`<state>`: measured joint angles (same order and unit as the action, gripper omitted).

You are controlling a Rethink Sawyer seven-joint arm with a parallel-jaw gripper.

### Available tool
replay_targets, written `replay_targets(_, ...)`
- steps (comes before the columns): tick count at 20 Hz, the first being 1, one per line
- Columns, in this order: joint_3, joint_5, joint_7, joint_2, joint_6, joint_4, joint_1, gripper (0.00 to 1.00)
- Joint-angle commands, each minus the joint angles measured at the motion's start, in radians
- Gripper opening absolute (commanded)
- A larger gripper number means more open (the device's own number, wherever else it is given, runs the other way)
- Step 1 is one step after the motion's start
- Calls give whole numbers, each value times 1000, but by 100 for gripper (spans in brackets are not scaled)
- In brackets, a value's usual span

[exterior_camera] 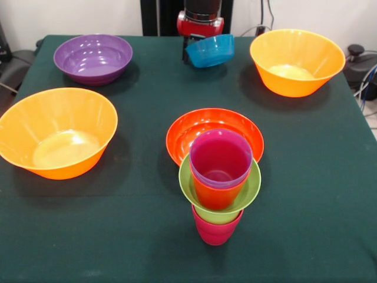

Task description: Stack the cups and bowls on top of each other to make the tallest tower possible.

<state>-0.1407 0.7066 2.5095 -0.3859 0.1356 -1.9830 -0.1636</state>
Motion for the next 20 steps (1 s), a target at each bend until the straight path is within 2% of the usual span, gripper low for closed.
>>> replay_targets(1, 65, -56, 64, 63, 16, 112, 8, 0)
replay_targets(6, 63, -58, 68, 36, 10, 89, 10, 0)
replay_targets(13, 113, -49, 25, -101, -111, 30, -23, 0)
replay_targets(20, 140, -65, 21, -131, -150, 26, -24, 0)
